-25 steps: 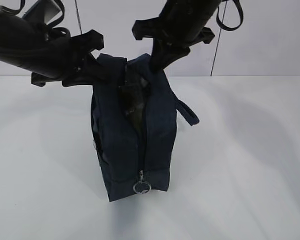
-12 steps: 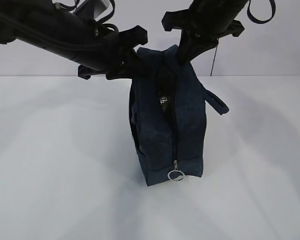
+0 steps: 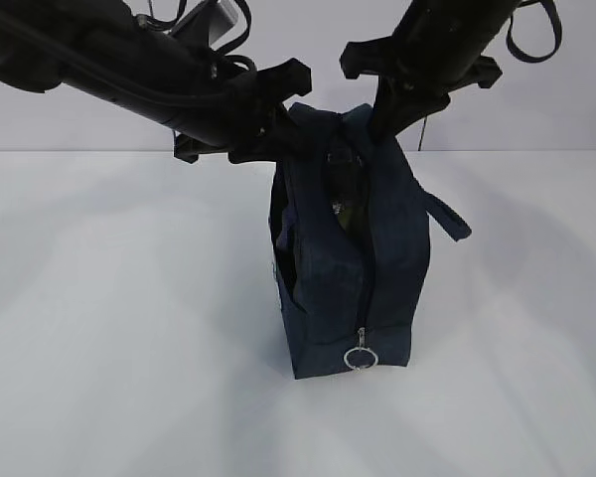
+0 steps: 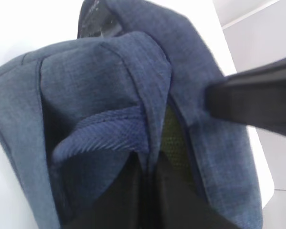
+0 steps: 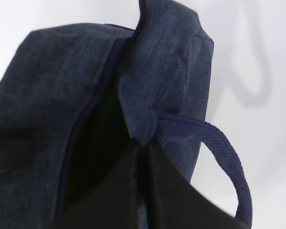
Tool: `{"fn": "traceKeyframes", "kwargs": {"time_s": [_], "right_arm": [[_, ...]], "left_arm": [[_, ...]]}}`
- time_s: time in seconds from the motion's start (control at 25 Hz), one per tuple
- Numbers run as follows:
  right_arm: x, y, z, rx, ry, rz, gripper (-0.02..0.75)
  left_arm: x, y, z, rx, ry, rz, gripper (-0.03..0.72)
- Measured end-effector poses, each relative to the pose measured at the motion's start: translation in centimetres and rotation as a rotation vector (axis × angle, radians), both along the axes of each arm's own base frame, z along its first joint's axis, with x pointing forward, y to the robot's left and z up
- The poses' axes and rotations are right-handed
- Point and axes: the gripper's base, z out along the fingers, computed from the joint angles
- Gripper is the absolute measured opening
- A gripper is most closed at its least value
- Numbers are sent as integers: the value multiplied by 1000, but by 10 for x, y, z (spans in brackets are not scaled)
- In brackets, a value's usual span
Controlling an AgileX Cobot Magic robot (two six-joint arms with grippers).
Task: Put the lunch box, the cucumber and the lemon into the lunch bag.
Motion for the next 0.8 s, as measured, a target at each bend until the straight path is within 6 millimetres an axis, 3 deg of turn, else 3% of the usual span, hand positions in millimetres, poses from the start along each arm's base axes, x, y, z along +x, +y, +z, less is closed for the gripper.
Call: {"fn": "traceKeyframes", "kwargs": {"time_s": [0.24,0.8], "right_arm": [[0,0,-12,5,12,-7,21],[7,5,-8,76,-70,-39,20]], "left_arm": [[0,-2,-3,4,4,0,8],[11,5,-3,-2,-35,73,11]]}}
